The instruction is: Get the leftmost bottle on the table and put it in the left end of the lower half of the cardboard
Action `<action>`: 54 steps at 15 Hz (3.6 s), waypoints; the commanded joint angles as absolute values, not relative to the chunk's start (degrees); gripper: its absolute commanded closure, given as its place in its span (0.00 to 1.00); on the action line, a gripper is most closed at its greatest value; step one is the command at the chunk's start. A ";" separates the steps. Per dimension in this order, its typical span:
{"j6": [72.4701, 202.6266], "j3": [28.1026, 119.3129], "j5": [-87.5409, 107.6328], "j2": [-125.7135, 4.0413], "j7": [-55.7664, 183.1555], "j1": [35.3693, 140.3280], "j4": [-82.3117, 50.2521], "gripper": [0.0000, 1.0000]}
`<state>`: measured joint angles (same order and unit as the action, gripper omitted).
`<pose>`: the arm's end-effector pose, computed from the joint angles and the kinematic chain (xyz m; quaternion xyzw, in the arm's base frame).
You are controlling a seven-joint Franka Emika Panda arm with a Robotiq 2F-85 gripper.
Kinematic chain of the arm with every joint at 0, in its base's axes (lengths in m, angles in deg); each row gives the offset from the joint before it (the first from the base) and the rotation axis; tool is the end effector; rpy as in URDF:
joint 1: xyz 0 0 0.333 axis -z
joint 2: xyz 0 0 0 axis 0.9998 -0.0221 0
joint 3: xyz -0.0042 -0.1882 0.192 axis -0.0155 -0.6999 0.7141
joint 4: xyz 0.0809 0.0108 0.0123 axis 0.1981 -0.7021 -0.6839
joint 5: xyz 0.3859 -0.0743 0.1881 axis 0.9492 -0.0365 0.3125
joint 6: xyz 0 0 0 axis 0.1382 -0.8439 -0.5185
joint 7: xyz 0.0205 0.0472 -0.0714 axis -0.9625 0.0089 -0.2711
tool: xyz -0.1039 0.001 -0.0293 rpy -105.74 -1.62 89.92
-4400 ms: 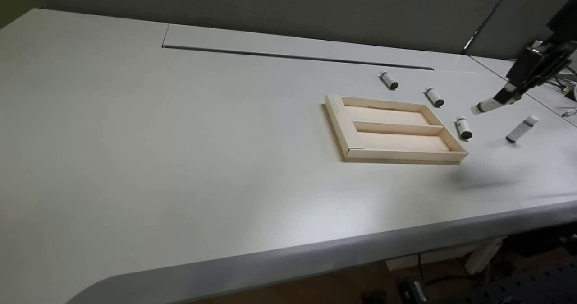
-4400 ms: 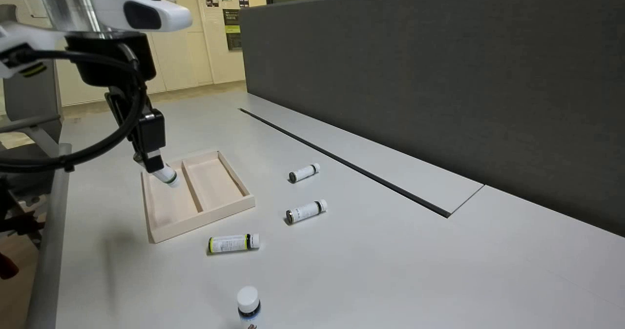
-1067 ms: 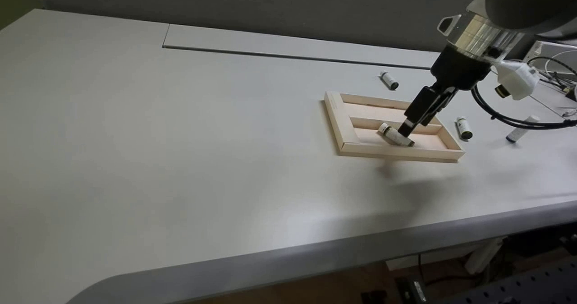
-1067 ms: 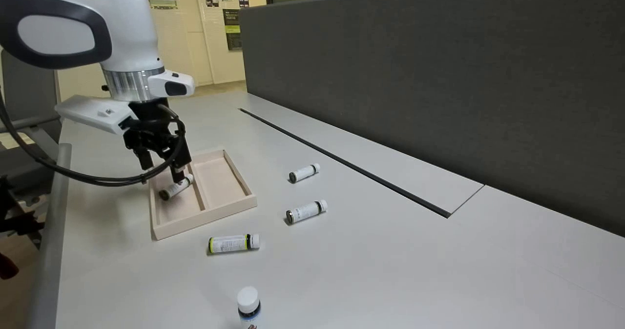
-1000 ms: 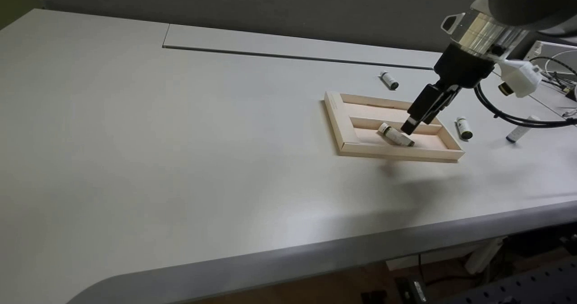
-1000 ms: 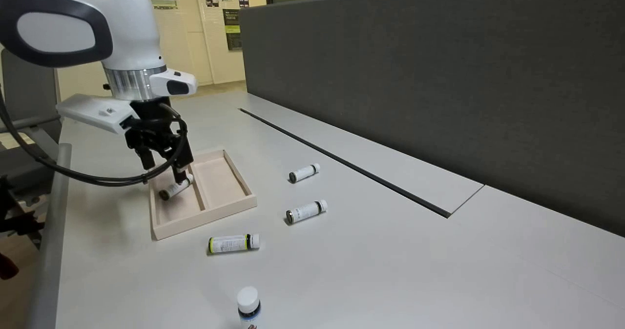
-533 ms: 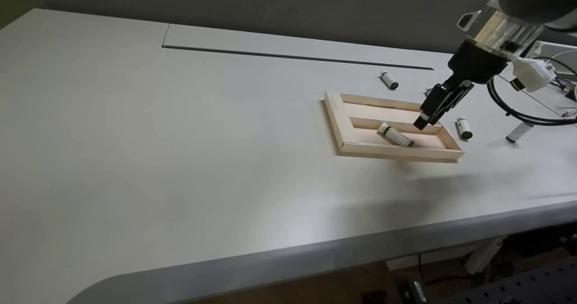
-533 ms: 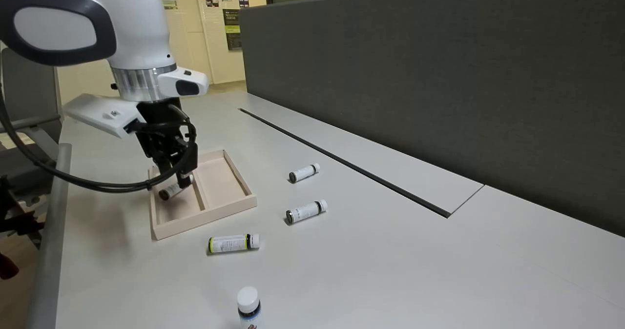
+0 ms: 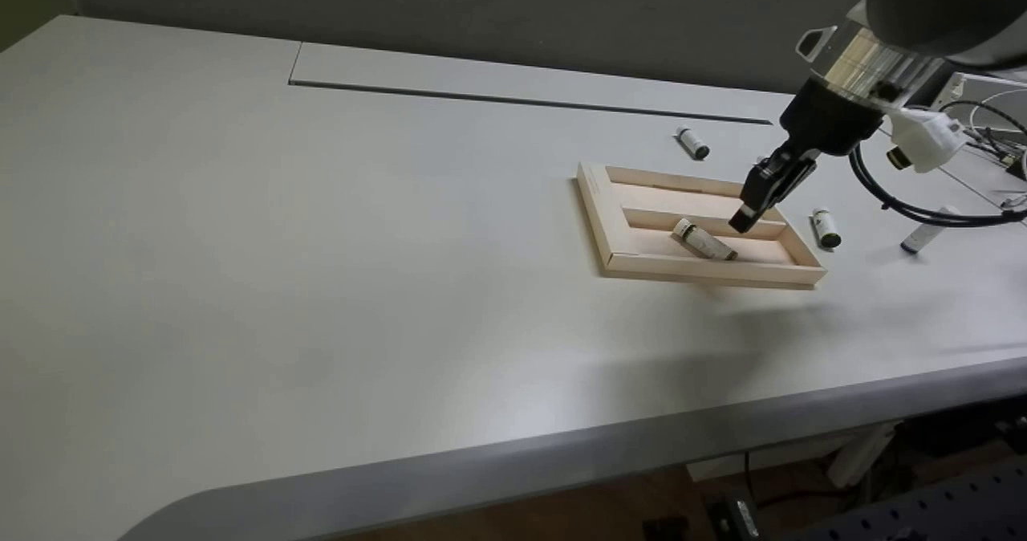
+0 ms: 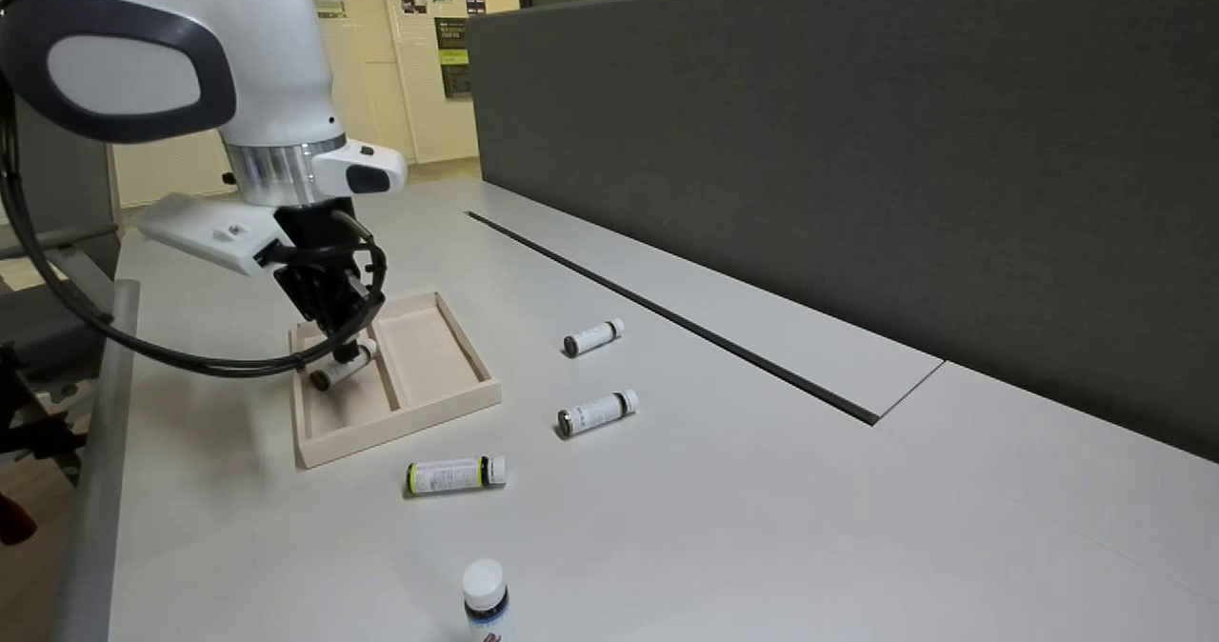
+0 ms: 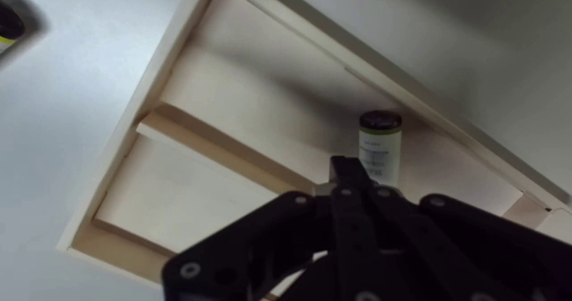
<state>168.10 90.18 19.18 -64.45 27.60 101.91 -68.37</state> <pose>0.4516 0.0029 0.0621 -0.9767 -0.2082 -0.0188 0.0479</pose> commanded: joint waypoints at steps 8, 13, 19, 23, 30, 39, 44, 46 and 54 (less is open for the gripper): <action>168.16 88.50 14.60 -68.37 33.63 98.68 -66.34 1.00; 164.95 92.08 18.92 -69.06 33.62 101.06 -64.92 1.00; 165.08 93.89 21.82 -69.53 33.26 100.69 -64.16 1.00; 164.93 94.35 21.37 -71.10 33.83 99.80 -63.19 1.00; 162.60 96.53 22.28 -73.00 33.66 100.36 -61.29 1.00; 158.22 102.33 30.42 -73.60 31.15 102.60 -58.07 1.00; 156.22 101.57 32.92 -71.78 31.04 102.19 -57.89 1.00; 157.62 100.50 32.29 -67.65 31.29 101.91 -59.98 1.00; 153.83 94.07 32.23 -49.84 24.52 100.55 -66.16 0.41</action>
